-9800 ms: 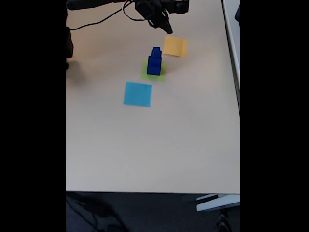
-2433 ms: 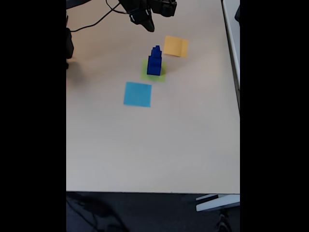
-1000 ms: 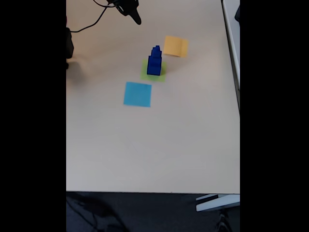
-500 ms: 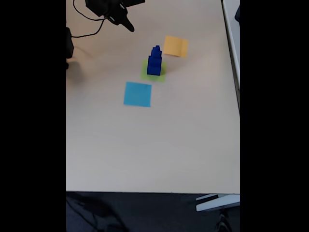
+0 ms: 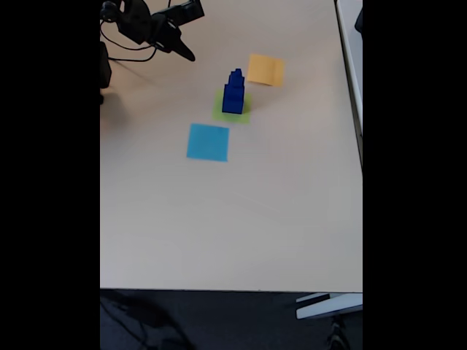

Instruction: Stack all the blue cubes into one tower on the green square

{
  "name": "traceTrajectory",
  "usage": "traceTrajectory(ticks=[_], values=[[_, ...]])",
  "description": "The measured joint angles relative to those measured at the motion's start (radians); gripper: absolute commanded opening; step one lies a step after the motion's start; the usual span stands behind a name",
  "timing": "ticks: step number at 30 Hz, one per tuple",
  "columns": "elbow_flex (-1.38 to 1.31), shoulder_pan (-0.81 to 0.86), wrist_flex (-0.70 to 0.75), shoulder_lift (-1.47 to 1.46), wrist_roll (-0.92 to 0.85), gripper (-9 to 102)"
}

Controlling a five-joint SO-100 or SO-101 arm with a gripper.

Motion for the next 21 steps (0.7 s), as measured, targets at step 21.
traceTrajectory(ticks=[21], values=[[0.520,-0.049,-0.341,0.393,-0.347,0]])
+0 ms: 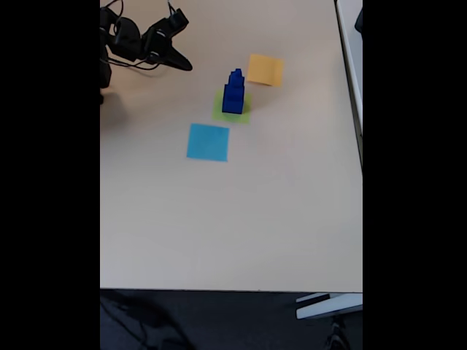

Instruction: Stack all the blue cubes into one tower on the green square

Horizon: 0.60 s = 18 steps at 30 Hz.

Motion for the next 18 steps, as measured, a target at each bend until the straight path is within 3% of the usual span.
traceTrajectory(ticks=[6,18], values=[[0.112,-0.015,-0.006,0.225,-0.107,0],[0.126,0.044,0.095,0.250,-0.206,0]])
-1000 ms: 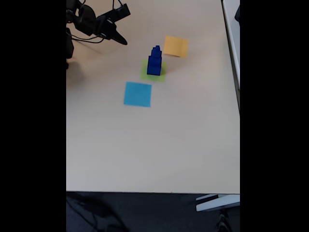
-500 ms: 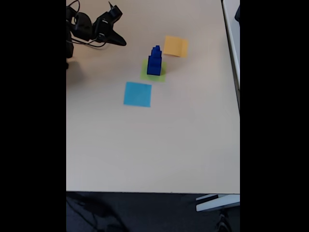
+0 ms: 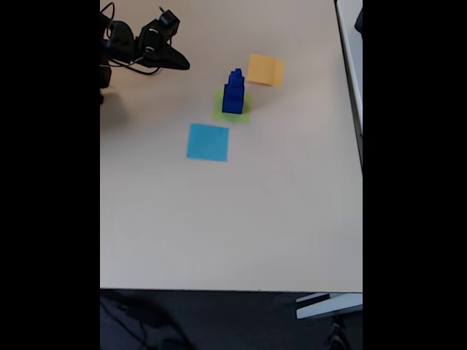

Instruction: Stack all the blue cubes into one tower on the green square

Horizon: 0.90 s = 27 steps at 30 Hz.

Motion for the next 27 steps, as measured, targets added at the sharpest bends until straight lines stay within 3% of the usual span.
traceTrajectory(ticks=[9,27], values=[[0.000,-0.002,0.110,0.002,-0.012,0],[0.000,0.017,0.112,-0.028,-0.051,0]])
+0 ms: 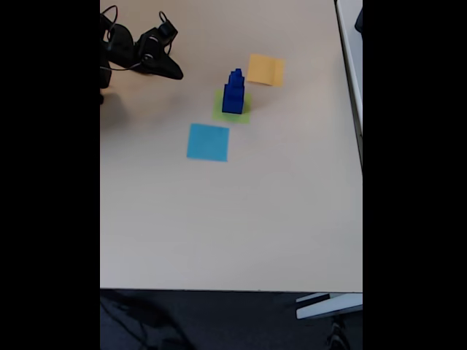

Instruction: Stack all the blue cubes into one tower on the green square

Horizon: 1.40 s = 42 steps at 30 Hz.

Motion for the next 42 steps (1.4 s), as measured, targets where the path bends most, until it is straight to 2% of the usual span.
traceTrajectory(ticks=[3,10,16,23,29,31,34,38,42], values=[[0.000,-0.015,0.000,0.000,-0.077,0],[0.000,0.012,-0.002,-0.018,-0.006,0],[0.000,0.012,-0.008,-0.017,-0.055,0],[0.000,0.015,-0.017,-0.017,0.055,0],[0.000,-0.028,-0.017,0.015,-0.155,0],[0.000,-0.032,-0.017,0.023,-0.169,0],[0.000,-0.032,-0.017,0.032,-0.057,0],[0.000,-0.018,0.020,0.055,0.207,0],[0.000,-0.011,0.038,0.060,0.275,0]])
